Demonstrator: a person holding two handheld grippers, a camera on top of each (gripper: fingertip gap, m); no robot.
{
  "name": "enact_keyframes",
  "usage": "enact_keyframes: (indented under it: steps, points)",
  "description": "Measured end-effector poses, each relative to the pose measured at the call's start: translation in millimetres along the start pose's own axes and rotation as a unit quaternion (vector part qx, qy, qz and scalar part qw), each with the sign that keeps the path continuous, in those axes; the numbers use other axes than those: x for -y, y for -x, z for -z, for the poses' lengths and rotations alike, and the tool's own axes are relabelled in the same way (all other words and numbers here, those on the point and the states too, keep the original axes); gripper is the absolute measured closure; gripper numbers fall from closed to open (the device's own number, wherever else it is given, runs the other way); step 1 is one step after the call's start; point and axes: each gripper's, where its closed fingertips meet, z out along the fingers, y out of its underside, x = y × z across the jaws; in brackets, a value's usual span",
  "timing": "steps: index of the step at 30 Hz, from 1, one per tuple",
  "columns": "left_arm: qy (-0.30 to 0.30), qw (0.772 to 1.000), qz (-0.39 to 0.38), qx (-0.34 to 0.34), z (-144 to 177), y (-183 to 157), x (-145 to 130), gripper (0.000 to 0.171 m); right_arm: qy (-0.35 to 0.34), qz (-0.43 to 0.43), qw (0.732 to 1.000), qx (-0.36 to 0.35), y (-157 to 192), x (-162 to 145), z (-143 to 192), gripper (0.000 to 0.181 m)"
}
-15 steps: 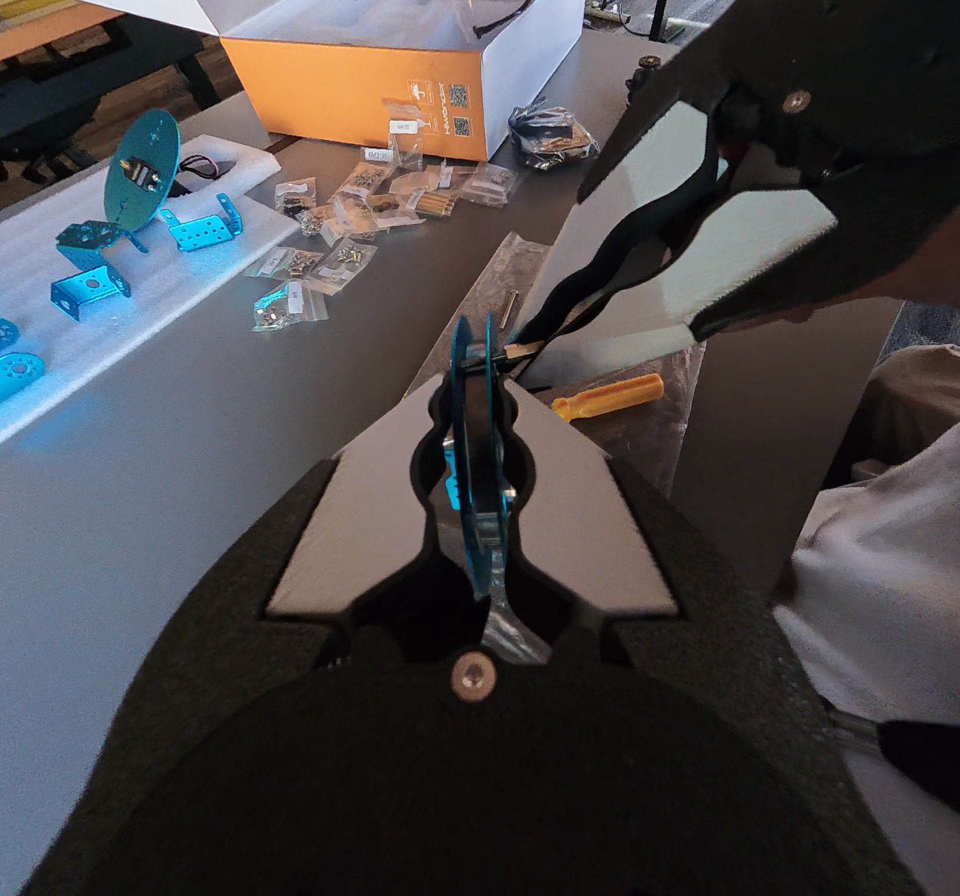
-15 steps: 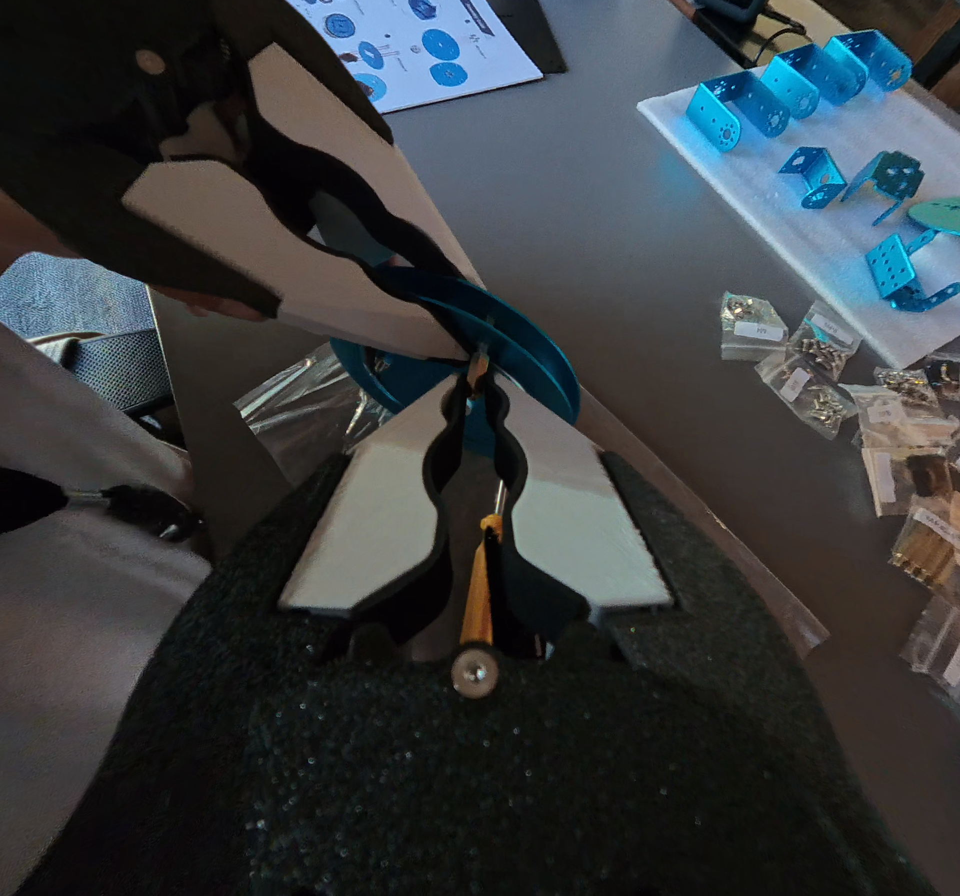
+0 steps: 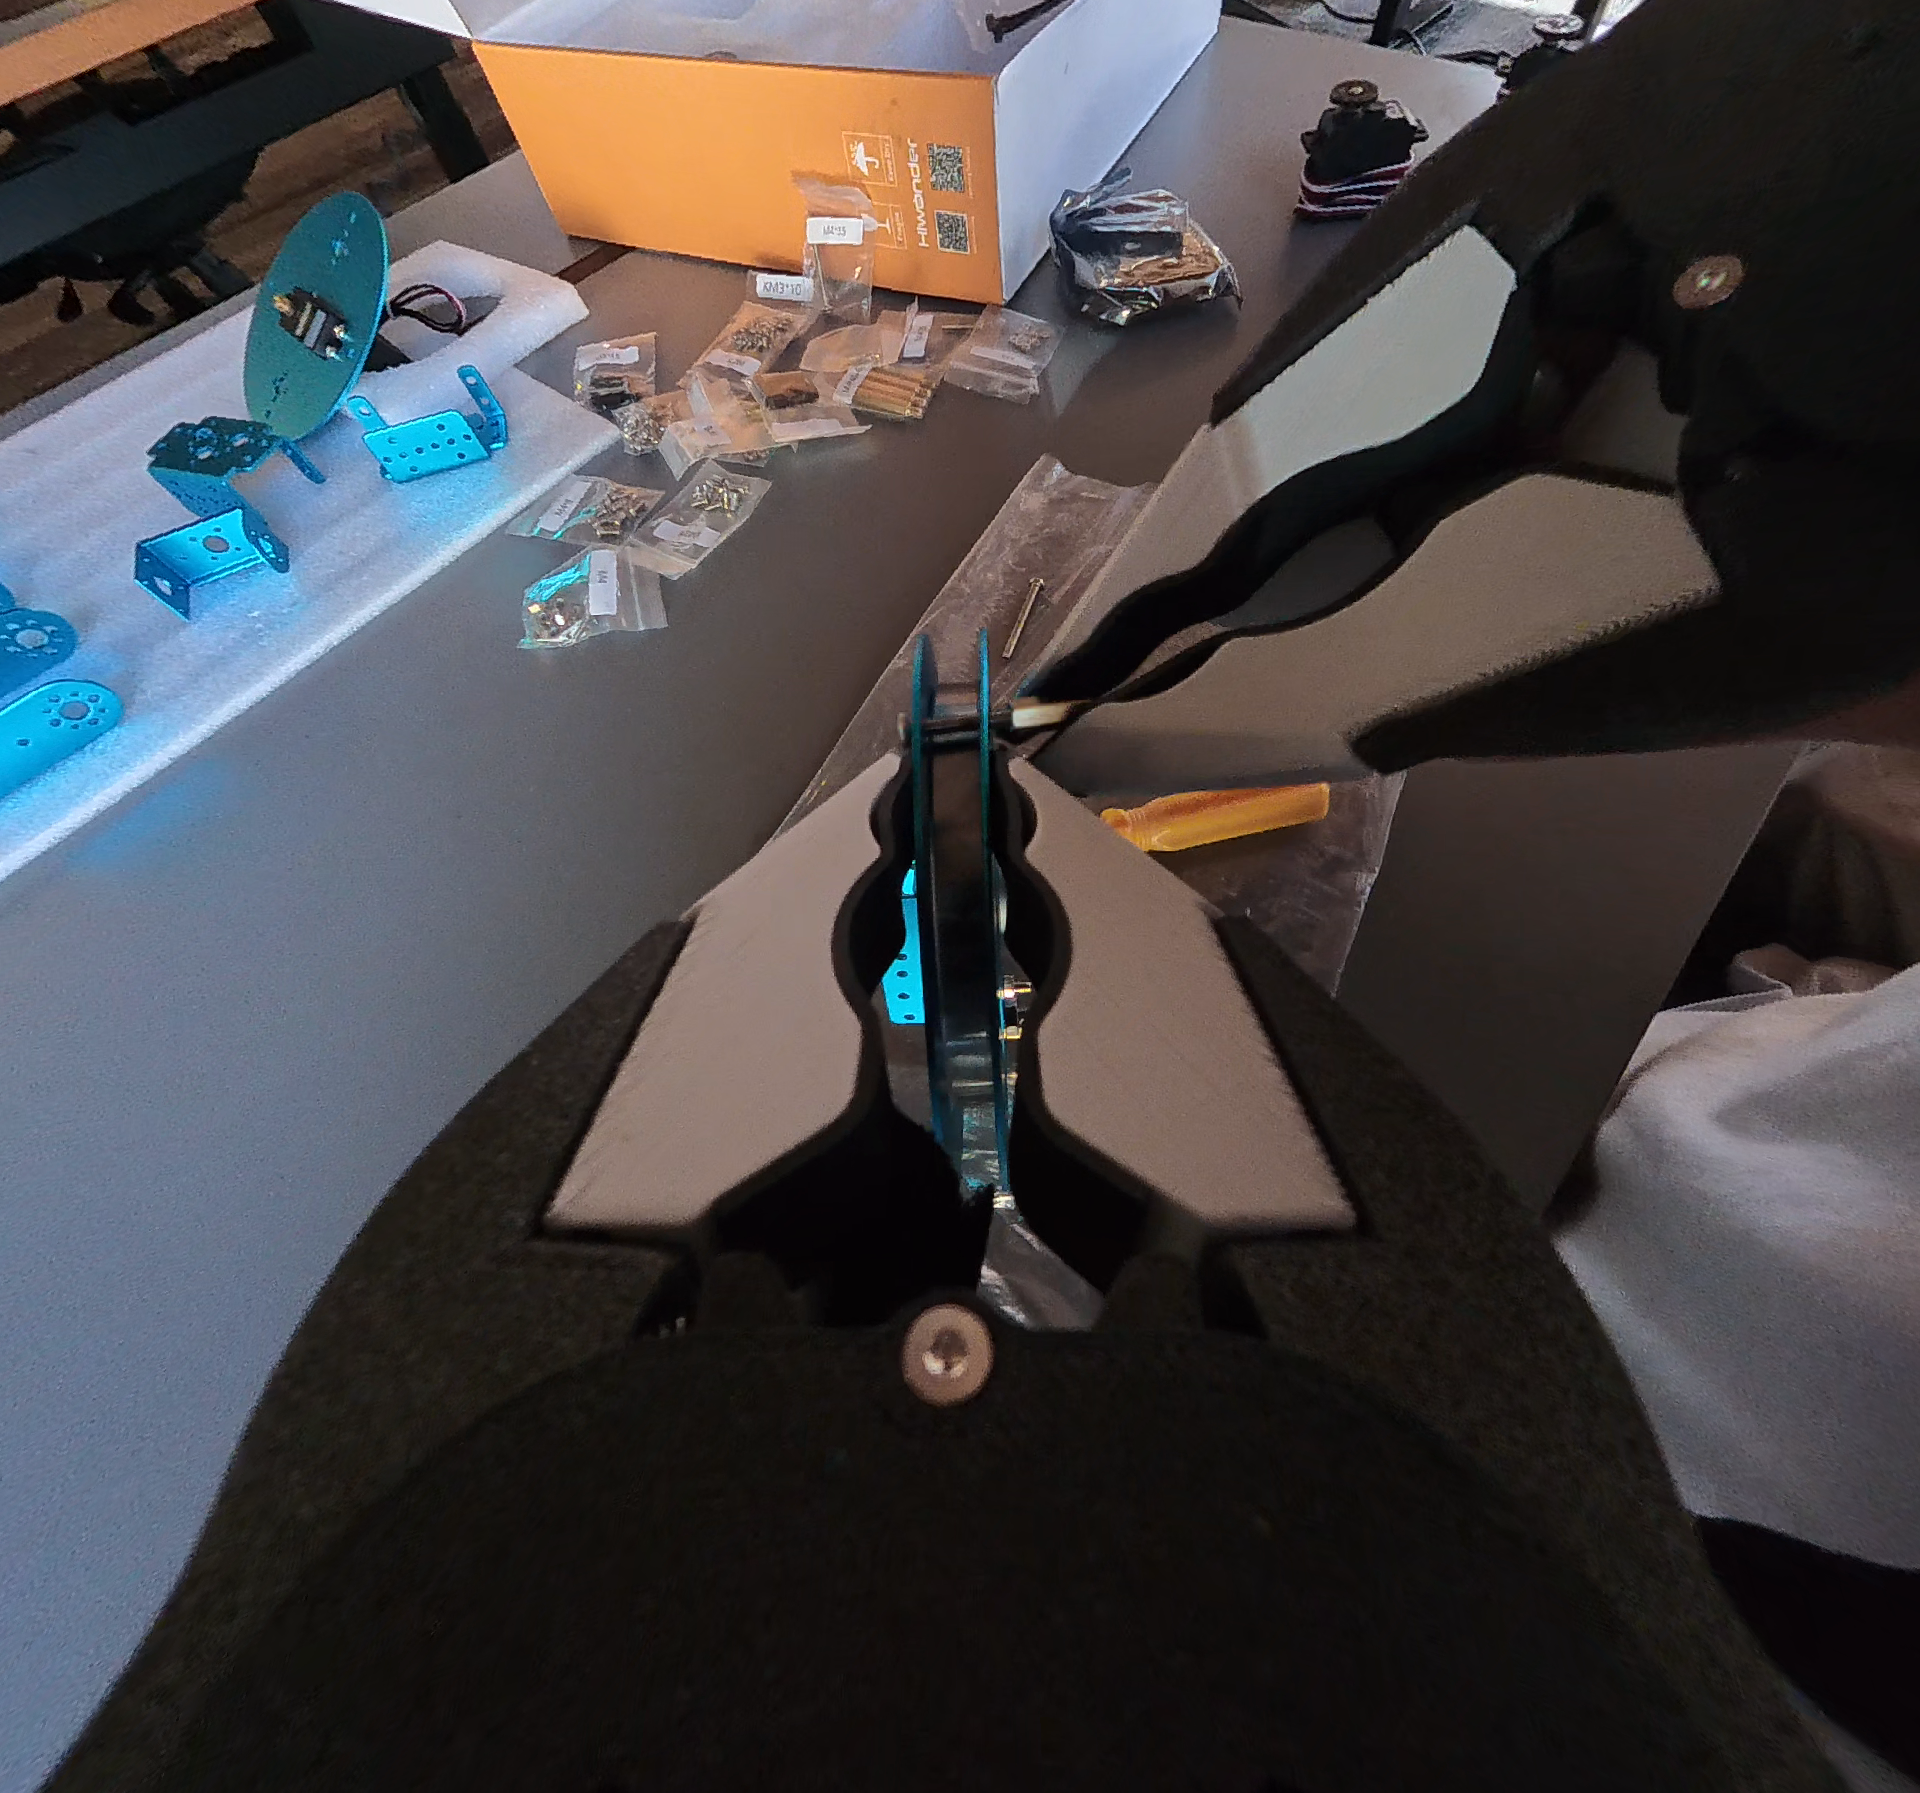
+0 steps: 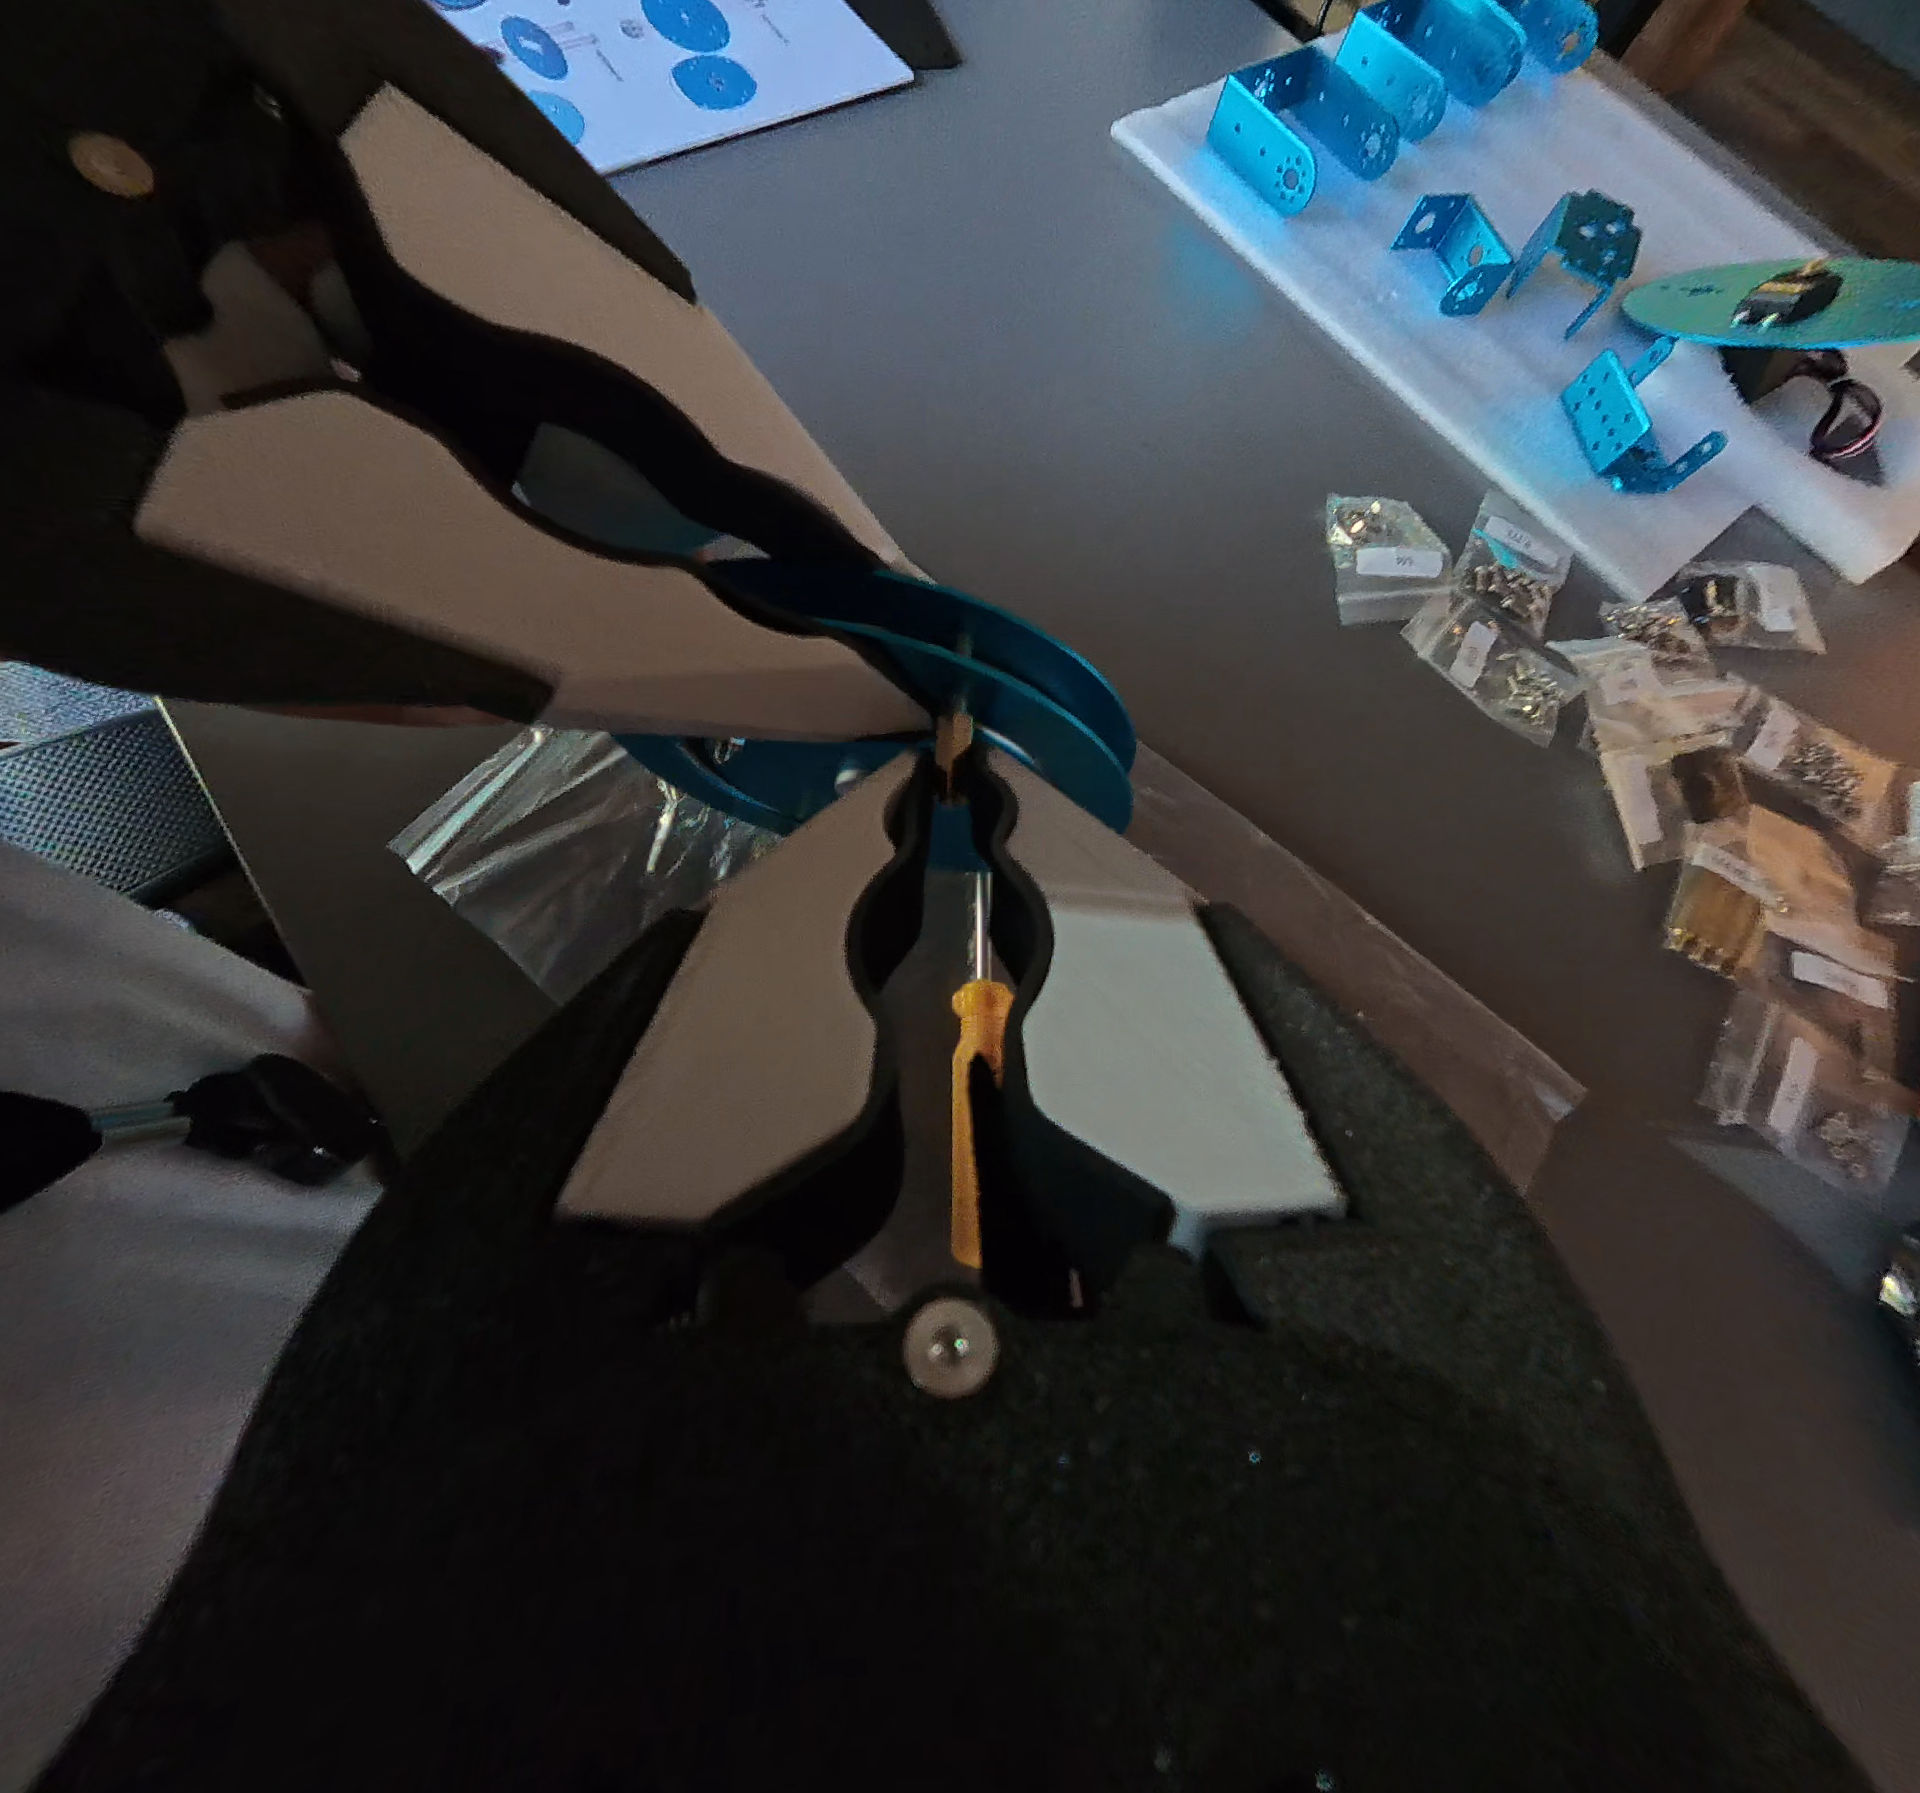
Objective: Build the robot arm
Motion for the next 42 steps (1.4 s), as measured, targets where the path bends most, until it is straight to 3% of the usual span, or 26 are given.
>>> enact_keyframes:
  steps: [10,14,23,28,35,39,42]
  points:
    - [0.000,0.999,-0.015,-0.031,1.0,-4.5,-2.2,0.159,-0.008,-0.017,0.999,0.048,2.8,-1.3,2.7,0.178]
    - [0.024,0.999,-0.021,-0.022,8.4,5.4,-2.8,0.135,-0.008,-0.004,0.998,0.063,6.1,1.5,1.3,0.178]
    - [0.029,0.997,-0.062,-0.031,8.7,5.7,-2.2,0.156,-0.010,0.023,0.998,0.065,10.8,6.7,-3.5,0.178]
    - [0.028,0.998,-0.061,-0.020,9.5,7.1,-2.3,0.158,-0.012,-0.015,0.997,0.076,13.5,7.5,-2.4,0.176]
    - [0.027,0.997,-0.069,-0.007,8.8,3.8,-1.7,0.157,-0.010,-0.017,0.999,0.027,11.2,5.8,-0.4,0.178]
    - [0.015,0.995,-0.101,-0.001,8.7,-0.3,-1.2,0.158,-0.001,-0.134,0.984,0.118,16.1,3.4,3.1,0.178]
    - [0.005,0.994,-0.107,0.004,7.8,-4.2,0.1,0.158,0.019,-0.264,0.932,0.246,20.6,1.4,7.4,0.178]
